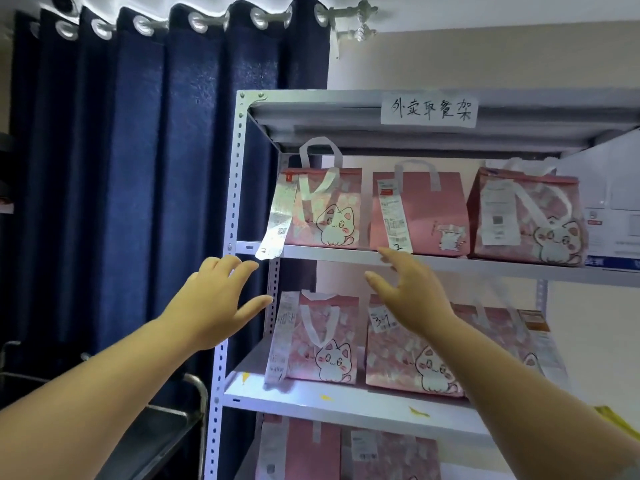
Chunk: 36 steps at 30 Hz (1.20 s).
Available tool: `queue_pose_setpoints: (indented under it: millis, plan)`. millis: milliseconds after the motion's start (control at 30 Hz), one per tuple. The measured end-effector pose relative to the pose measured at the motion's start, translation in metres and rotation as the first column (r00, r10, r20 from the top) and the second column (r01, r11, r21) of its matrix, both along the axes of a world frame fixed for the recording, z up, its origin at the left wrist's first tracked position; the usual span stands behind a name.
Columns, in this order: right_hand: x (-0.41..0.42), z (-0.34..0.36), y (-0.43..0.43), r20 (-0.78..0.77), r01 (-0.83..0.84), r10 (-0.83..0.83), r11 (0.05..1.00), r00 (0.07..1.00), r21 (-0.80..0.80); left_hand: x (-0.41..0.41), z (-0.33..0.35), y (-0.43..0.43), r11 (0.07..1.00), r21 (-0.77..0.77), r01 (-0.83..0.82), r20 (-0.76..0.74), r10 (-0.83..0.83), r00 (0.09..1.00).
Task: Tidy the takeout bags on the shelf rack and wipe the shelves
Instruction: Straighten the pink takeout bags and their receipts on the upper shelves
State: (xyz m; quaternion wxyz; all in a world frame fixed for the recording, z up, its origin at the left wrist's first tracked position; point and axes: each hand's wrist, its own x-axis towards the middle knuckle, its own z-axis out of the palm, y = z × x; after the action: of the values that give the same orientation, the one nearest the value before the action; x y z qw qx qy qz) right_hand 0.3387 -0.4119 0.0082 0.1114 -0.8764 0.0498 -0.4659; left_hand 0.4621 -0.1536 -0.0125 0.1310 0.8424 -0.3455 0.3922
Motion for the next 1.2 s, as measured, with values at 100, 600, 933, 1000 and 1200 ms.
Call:
queue_pose_setpoints:
  millis: [100,600,933,1000,1200]
  plan:
    - [0.037,0.008,-0.022,0.020,-0.029,0.030,0.999,0.999,-0.036,0.037,0.005,-0.022,1.000,-0.021,0.010,0.007,-0.010,1.000]
    - [0.213,0.074,-0.103,0.073,-0.003,0.012,0.992,0.997,-0.124,0.216,0.082,-0.135,0.964,-0.263,0.048,-0.078,-0.071,0.994]
    - [0.266,0.092,-0.116,-0.057,0.112,-0.108,0.991,0.993,0.073,0.282,0.106,-0.166,0.907,-0.410,0.091,-0.393,-0.266,0.880]
    - [0.269,0.093,-0.117,-0.037,0.115,-0.112,0.990,0.993,0.088,0.287,0.104,-0.165,0.871,-0.475,0.127,-0.433,-0.356,0.828]
    - [0.267,0.088,-0.115,0.061,0.087,-0.096,0.987,0.994,0.133,0.292,0.107,-0.157,0.854,-0.490,0.177,-0.439,-0.417,0.796]
